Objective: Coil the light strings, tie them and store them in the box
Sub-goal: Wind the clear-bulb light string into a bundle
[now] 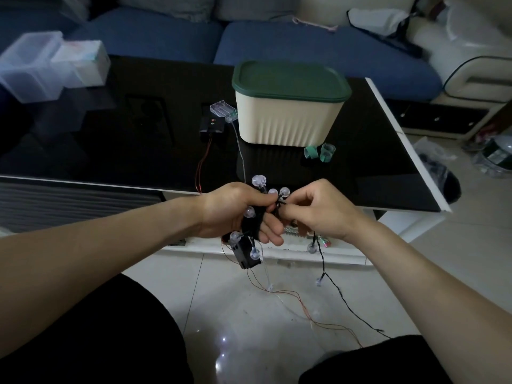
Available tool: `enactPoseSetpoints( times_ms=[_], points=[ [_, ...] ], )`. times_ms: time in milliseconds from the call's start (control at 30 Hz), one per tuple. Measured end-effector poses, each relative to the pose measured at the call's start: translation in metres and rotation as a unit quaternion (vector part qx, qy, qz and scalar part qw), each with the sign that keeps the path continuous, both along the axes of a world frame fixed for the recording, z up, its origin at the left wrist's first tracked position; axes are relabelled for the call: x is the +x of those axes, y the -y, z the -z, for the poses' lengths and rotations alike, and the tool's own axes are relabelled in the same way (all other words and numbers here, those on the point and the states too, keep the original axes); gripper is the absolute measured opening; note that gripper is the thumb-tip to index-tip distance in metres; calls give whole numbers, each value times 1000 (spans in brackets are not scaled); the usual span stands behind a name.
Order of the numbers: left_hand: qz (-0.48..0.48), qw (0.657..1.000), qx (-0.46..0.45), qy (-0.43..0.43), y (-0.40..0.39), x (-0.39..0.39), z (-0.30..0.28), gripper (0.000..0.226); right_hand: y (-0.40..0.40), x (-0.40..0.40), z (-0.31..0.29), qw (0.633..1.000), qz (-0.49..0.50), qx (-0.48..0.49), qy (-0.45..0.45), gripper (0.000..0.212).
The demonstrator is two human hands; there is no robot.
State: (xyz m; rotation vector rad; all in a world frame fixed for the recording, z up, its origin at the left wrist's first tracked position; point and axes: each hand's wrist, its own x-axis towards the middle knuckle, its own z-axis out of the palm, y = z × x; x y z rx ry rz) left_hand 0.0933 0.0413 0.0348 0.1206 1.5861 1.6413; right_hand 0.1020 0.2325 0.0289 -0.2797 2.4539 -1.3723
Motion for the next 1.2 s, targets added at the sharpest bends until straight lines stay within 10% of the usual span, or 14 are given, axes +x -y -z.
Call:
enactPoseSetpoints(
  times_ms=[633,1200],
  points=[
    [95,995,-32,23,11,-2,2,28,-9,0,-4,1000,-10,24,-11,44],
    [-266,958,99,28,19,-23,-7,33,-36,-8,9,994,20,59,90,32]
  ],
)
